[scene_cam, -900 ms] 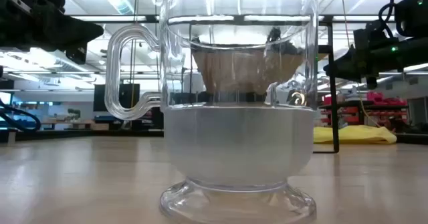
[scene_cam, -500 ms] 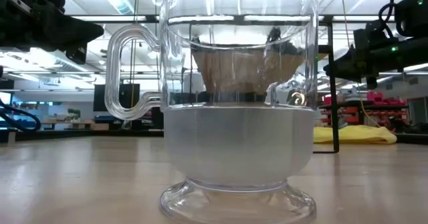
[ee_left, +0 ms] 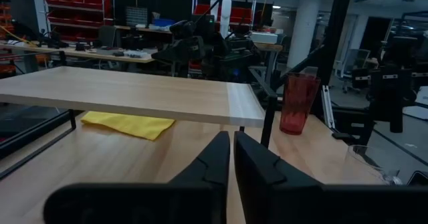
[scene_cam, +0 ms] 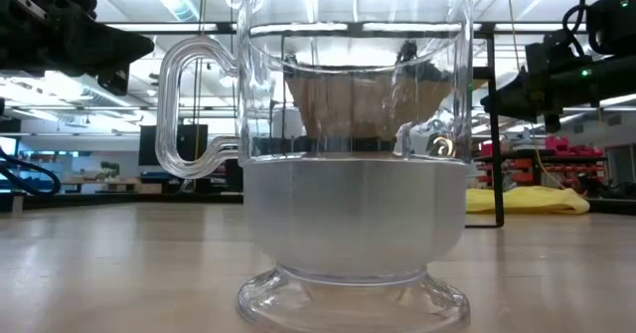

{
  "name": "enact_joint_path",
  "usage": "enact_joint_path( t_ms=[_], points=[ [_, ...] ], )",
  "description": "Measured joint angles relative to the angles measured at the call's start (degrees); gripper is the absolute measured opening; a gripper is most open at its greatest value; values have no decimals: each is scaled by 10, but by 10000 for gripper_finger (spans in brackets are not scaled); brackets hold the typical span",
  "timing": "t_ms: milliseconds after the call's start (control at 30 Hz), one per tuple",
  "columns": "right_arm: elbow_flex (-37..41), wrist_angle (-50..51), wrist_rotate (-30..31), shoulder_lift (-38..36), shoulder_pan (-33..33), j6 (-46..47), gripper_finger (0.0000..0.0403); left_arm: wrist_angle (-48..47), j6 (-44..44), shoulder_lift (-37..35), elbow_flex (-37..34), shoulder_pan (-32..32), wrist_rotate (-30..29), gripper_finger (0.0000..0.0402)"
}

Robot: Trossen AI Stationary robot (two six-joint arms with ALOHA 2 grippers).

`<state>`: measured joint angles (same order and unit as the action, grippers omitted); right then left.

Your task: Stack small to large cups/mugs on shelf

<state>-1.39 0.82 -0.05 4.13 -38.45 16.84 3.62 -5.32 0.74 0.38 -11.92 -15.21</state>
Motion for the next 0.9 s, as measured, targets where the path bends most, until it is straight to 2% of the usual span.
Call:
enact_joint_path(
  t_ms=[400, 567, 667, 900],
  points=[
    [0, 0, 0, 0, 0, 0, 117, 3, 0, 0, 0, 0, 0, 27],
    [0, 0, 0, 0, 0, 0, 117, 33, -18, 0, 0, 0, -2, 27],
    [0, 0, 0, 0, 0, 0, 117, 59, -78, 0, 0, 0, -1, 32],
    [0, 0, 0, 0, 0, 0, 117, 99, -315, 0, 0, 0, 0, 35]
  ],
)
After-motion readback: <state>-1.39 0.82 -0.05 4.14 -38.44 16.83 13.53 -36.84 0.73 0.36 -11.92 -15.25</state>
